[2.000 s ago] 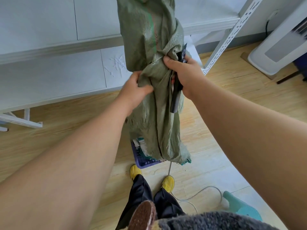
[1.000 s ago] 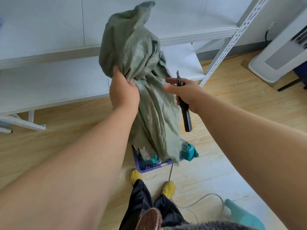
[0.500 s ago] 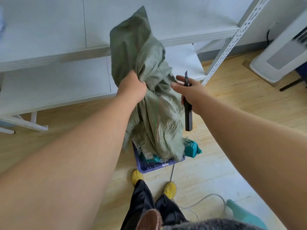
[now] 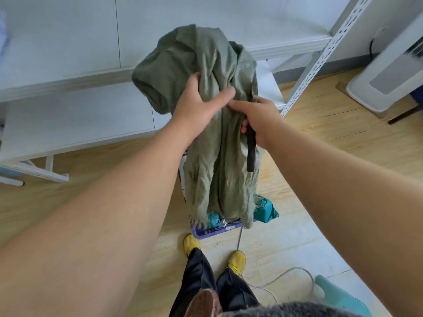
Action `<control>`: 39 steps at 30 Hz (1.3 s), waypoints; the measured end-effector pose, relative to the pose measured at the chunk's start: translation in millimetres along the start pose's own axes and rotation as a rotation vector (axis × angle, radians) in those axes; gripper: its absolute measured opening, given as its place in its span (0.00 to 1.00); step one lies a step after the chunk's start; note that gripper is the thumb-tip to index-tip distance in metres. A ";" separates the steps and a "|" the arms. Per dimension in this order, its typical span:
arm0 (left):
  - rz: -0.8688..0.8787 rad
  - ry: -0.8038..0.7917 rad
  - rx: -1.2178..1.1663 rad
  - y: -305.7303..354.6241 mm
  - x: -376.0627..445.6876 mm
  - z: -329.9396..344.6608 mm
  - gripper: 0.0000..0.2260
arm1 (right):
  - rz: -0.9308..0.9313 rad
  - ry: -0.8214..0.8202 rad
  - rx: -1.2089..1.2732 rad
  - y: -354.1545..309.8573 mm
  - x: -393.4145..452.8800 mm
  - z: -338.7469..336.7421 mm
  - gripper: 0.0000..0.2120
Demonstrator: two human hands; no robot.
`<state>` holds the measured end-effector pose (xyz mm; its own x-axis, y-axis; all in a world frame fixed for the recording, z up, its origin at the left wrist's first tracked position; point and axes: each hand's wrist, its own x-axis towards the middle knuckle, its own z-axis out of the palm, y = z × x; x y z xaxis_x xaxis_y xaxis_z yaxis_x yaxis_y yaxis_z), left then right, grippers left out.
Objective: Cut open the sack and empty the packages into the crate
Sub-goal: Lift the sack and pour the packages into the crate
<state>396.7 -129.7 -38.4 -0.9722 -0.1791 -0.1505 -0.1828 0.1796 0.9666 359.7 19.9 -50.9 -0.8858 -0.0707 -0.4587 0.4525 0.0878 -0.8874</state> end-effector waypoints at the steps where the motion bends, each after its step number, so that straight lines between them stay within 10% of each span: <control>1: 0.060 0.045 0.101 -6.6 -6.4 -0.7 0.38 | 0.011 0.053 0.026 -2.6 0.9 -0.6 0.08; 6: -0.162 0.001 0.718 -59.8 -38.3 17.7 0.58 | 0.050 -0.062 -0.070 -8.3 -0.5 7.1 0.11; 12: -0.235 0.295 0.285 -67.1 -30.0 24.3 0.16 | 0.087 -0.210 -0.052 -9.5 -3.0 12.7 0.14; 39: 0.006 0.524 0.672 -9.1 -4.0 -17.0 0.17 | -0.005 -0.067 -0.151 8.1 -6.0 -7.0 0.18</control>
<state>404.7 -147.1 -43.1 -0.8107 -0.5709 0.1294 -0.3866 0.6882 0.6140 367.9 28.0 -54.9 -0.8769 -0.1376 -0.4605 0.4226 0.2354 -0.8752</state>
